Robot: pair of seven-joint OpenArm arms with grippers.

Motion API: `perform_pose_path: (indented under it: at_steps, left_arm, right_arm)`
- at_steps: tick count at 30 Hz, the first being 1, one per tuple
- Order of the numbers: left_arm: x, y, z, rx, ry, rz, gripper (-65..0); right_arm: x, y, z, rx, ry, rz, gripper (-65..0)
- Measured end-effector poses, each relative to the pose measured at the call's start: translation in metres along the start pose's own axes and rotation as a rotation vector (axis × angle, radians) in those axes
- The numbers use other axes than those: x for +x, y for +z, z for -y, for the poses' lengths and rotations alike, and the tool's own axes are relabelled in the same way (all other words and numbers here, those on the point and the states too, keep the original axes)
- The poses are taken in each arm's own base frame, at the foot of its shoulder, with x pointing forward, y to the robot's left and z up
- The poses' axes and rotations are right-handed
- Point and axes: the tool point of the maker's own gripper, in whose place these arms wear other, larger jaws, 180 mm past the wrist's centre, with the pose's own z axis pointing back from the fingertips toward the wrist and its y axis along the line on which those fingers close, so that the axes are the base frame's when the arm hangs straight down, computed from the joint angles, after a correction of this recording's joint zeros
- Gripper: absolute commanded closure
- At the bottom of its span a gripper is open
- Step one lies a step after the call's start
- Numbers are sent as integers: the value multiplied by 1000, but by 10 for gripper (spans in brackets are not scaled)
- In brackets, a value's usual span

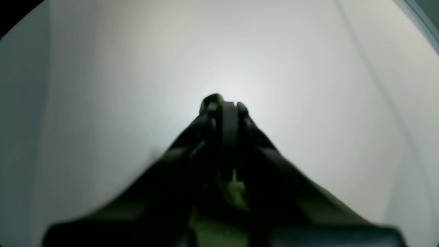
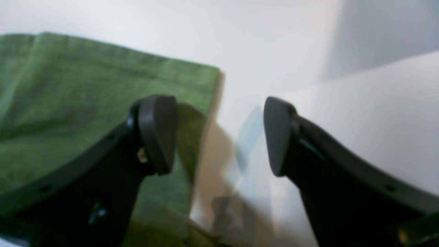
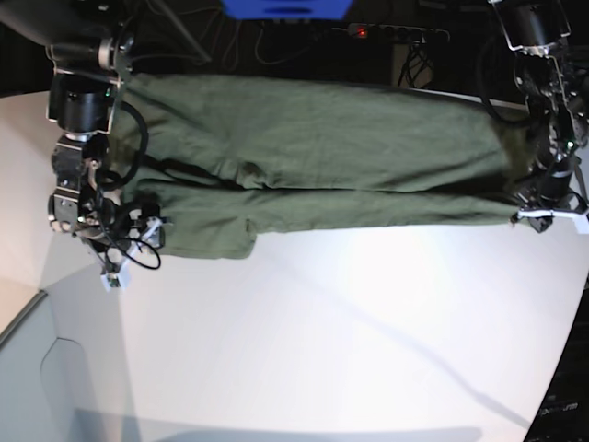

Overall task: Layout the t-shirt on the table in an organized manner, then fold the t-shirt properly
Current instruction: 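Grasp the folded edge of the green shirt with both grippers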

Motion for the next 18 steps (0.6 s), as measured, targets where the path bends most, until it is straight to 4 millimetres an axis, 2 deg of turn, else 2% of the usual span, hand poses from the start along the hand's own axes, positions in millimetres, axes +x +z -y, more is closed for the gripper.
perform_pose_path:
  at_steps: [4, 6, 8, 11, 16, 18]
  left_arm:
    - [7, -3, 4, -7, 4, 15, 0]
    - [6, -3, 4, -7, 4, 15, 0]
    - [6, -2, 4, -7, 4, 13, 0]
    - [9, -5, 7, -11, 8, 19, 0]
    - [17, -9, 13, -22, 16, 36, 0]
    - [23, -11, 17, -26, 18, 48, 0]
  right_arm:
    - [-1, -1, -4, 7, 9, -2, -398]
    - [-4, -4, -16, 24, 59, -9, -394]
    - [-6, -7, -31, 50, 110, -3, -362]
    - [-6, -9, -42, 70, 144, -10, -266]
    - [-1, -9, -42, 71, 143, -10, -6]
    - [5, -9, -39, 62, 152, -28, 0]
